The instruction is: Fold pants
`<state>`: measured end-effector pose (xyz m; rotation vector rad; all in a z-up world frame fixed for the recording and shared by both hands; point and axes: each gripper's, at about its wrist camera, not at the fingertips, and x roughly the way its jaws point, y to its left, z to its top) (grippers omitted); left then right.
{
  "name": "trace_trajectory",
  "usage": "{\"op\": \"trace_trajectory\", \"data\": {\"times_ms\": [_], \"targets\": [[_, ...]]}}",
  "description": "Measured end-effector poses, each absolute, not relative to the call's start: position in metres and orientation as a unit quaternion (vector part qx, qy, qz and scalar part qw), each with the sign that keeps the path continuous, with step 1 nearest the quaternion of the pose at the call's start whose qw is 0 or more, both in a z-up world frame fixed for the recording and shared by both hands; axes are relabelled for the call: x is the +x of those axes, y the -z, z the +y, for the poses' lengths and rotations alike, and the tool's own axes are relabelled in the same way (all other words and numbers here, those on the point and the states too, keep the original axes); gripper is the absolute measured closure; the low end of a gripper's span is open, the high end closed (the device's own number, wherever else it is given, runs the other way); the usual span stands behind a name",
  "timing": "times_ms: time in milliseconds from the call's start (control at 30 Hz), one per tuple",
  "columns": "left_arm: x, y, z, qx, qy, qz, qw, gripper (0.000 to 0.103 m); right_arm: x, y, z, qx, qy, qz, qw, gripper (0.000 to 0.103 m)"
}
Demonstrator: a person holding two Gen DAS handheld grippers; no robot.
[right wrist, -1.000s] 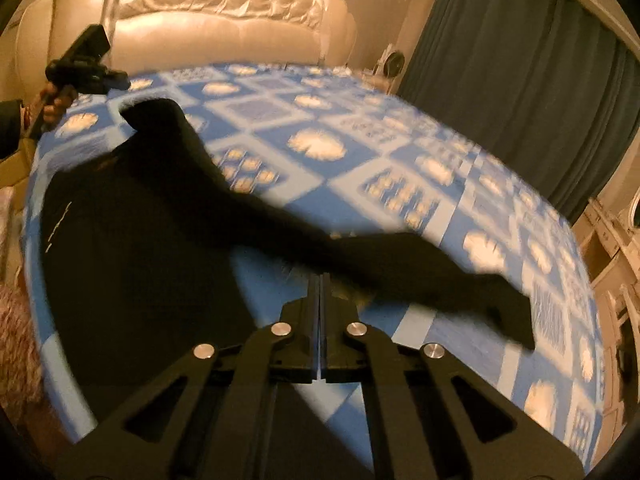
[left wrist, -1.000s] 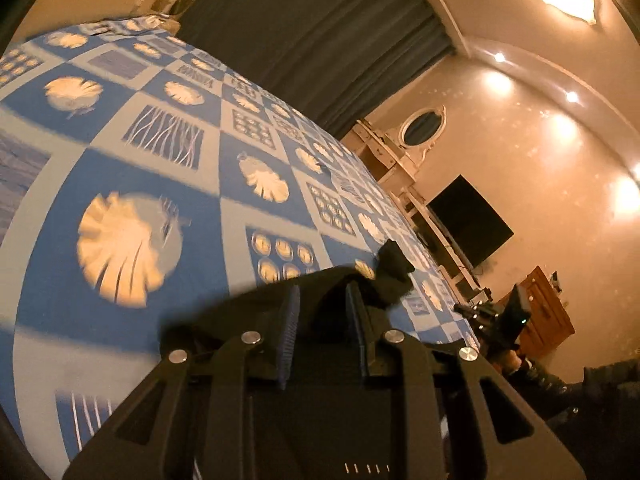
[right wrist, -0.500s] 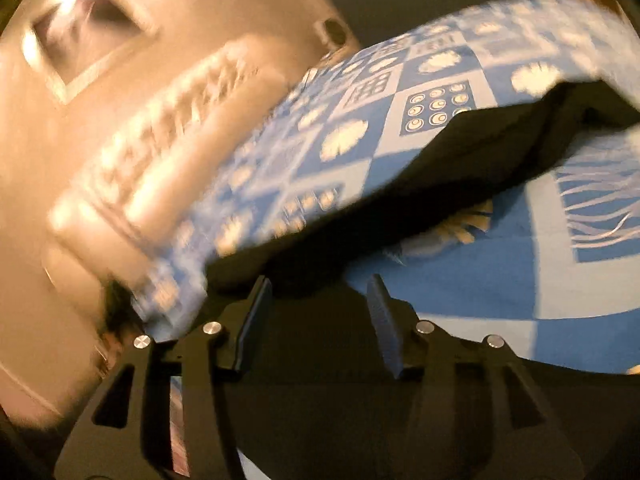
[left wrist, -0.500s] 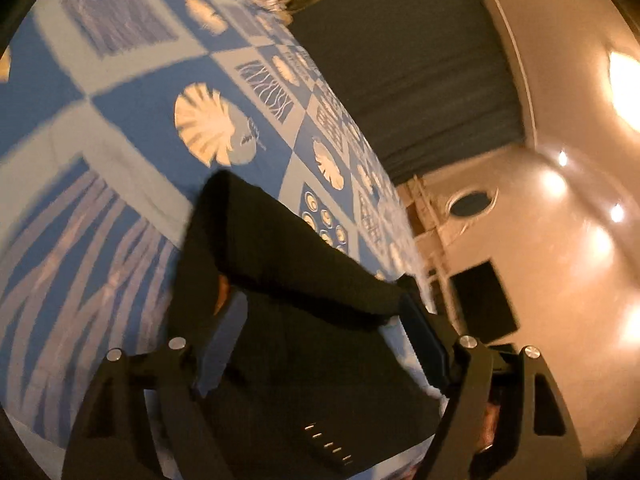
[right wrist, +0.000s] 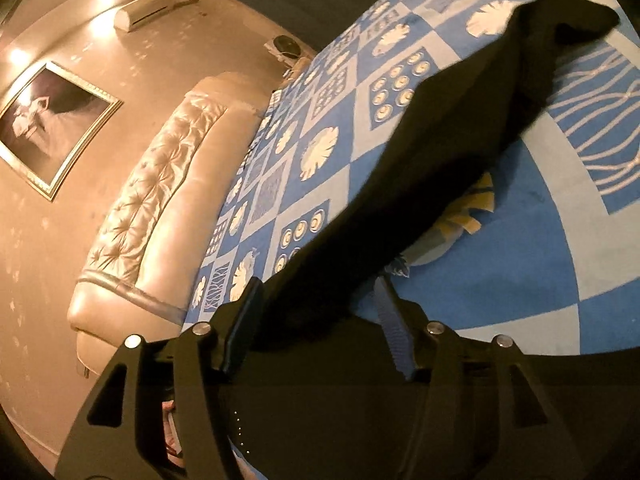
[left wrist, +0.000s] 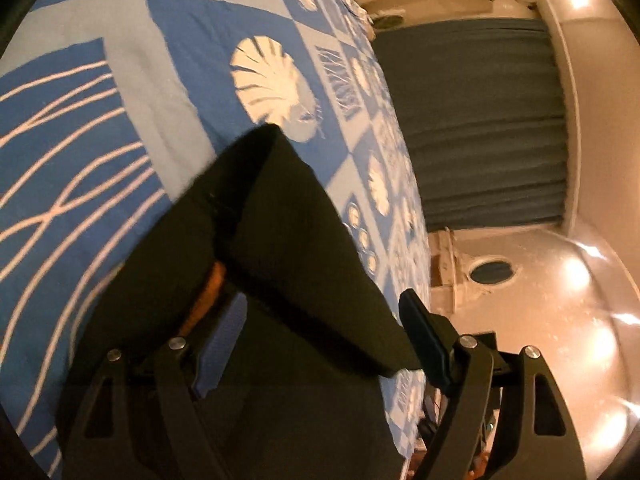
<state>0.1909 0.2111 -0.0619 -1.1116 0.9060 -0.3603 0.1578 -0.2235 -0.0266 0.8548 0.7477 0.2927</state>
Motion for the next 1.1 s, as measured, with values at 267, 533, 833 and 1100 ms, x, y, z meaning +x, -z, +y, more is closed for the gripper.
{"op": "trace_trajectory", "data": {"times_ms": [267, 533, 833, 1100], "targets": [[0.202, 0.07, 0.208, -0.514, 0.131, 0.414, 0.739, 0.014, 0.158, 0.041, -0.219, 0.412, -0.143, 0.358, 0.826, 0.045], [0.206, 0.068, 0.212, -0.52, 0.106, 0.426, 0.732, 0.05, 0.16, 0.054, -0.217, 0.421, -0.141, 0.365, 0.818, 0.045], [0.203, 0.092, 0.211, -0.526, 0.118, 0.423, 0.729, 0.085, 0.184, 0.04, -0.244, 0.446, -0.088, 0.338, 0.824, 0.045], [0.208, 0.096, 0.207, -0.512, 0.124, 0.424, 0.737, 0.084, 0.229, 0.022, -0.257, 0.434, -0.031, 0.348, 0.83, 0.054]]}}
